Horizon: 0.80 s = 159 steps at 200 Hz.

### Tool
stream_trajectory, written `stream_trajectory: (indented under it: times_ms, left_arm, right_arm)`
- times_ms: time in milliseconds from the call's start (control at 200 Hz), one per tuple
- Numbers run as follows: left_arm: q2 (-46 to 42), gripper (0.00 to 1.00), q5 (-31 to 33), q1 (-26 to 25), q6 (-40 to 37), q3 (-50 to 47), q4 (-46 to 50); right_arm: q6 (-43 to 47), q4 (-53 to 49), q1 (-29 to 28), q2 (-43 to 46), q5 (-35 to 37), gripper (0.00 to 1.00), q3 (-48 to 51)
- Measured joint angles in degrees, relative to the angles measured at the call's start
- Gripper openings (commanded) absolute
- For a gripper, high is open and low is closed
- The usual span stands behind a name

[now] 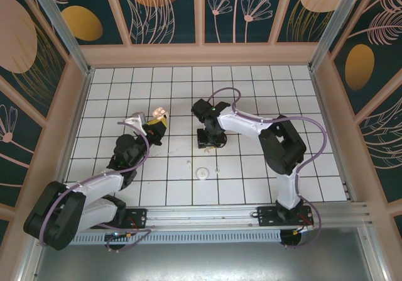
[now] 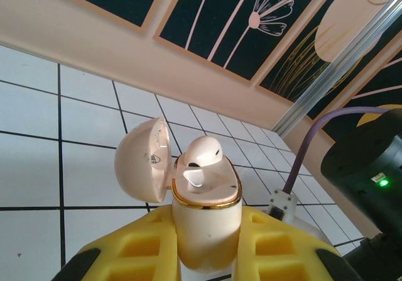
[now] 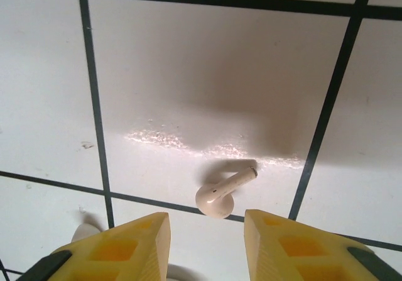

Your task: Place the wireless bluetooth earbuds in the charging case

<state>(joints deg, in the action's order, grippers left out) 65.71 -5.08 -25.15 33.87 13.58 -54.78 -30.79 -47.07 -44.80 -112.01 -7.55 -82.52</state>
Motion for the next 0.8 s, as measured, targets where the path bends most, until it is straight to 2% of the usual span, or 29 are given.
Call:
stream_trajectory:
  times_ms: [405,796]
  left_arm:
    - [0.0,0.13,0.02,0.0,-0.17,0.04,0.0]
    - [-0.13,0.13,0.04,0.0,-0.46,0.11,1.18]
  right_arm:
    - [7.67,1.22,1.01,-4.11,-4.13,0.39,-2.95]
    - [10.71,1.53,1.31,-4.63,-5.81,0.4,0.5]
